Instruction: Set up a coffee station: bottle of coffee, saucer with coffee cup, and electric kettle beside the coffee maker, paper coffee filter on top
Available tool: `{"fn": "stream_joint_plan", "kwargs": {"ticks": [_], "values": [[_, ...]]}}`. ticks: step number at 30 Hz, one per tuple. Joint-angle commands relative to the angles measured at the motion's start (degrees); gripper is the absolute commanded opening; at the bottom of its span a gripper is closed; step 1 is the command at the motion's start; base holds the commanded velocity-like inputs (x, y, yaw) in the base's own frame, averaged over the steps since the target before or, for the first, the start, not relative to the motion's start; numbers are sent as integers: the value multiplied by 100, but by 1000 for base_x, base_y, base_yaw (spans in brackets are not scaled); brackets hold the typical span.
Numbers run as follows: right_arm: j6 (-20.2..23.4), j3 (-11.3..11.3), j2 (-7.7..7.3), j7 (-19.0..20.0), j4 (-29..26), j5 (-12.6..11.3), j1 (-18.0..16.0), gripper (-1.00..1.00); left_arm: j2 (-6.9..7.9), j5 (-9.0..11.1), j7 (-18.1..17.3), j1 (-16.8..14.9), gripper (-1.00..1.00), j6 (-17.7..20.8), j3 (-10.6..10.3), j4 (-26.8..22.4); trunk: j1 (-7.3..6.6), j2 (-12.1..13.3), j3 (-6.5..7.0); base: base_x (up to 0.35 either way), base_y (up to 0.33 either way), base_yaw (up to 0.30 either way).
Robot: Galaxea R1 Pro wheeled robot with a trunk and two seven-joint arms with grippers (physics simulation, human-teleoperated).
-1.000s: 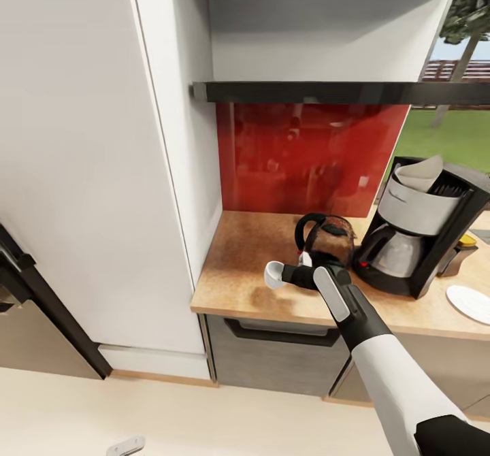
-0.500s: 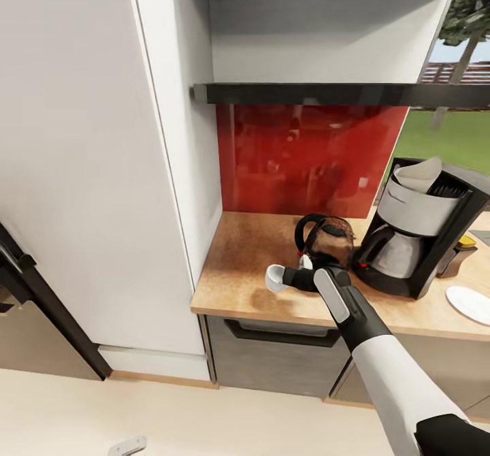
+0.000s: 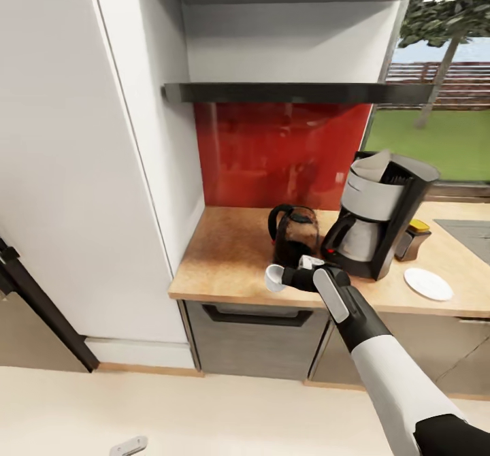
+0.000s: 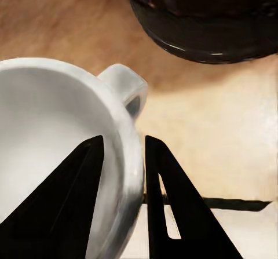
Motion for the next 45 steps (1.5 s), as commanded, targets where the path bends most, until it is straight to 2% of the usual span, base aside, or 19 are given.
{"fn": "stream_joint_plan", "kwargs": {"ticks": [1,24,45], "values": [[5,9,1,-51,-2,-66,-6,-100,0,31,8,-3,100,-27,7,6,0,-9,-10,-149,-253,-248],[5,9,3,-51,-1,-66,-6,-100,0,34,8,-5,100,-27,7,6,0,-9,-10,-13,-284,-253],[9,10,2,-51,-1,-66,-6,-100,-31,34,17,-4,100,-25,7,6,0,-9,-10,43,-287,-13]]}}
